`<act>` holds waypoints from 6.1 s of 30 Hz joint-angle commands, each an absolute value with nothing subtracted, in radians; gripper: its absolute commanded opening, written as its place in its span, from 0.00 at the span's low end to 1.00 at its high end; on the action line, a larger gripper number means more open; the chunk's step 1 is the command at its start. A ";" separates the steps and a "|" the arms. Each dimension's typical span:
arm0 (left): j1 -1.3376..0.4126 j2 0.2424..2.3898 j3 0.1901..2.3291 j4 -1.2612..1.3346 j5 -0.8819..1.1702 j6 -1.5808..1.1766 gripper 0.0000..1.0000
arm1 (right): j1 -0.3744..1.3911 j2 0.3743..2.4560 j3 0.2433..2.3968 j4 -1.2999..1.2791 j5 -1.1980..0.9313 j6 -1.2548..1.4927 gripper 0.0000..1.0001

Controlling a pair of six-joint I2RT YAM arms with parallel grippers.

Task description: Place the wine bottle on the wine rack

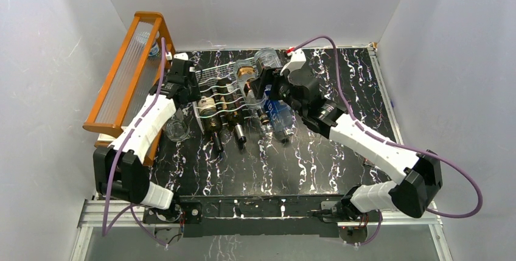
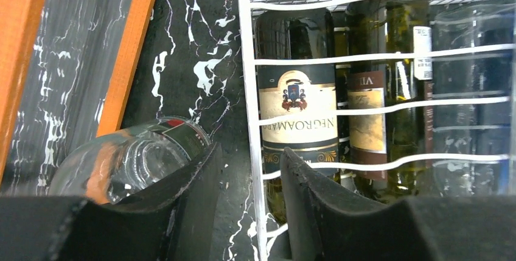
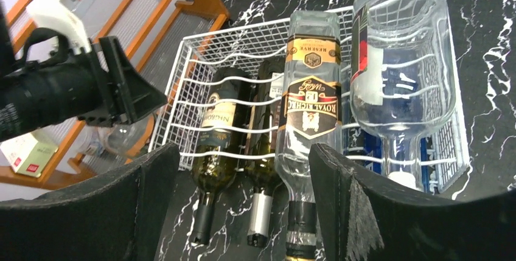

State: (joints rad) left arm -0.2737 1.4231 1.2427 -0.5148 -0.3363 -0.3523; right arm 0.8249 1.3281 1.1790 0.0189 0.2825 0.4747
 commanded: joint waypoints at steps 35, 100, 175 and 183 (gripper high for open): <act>-0.261 1.647 1.442 -0.356 0.276 -0.545 0.01 | 0.825 1.266 1.177 -0.137 0.215 0.552 0.81; -0.366 1.399 2.097 -0.841 -0.488 -0.207 0.73 | 1.171 2.410 2.310 0.102 0.167 0.162 0.70; -0.371 1.387 2.046 -0.781 -0.468 -0.164 0.77 | 1.236 1.831 1.699 -0.230 0.064 0.171 0.79; -0.371 1.388 2.044 -0.781 -0.467 -0.163 0.77 | 1.236 1.884 1.768 -0.262 0.063 0.156 0.60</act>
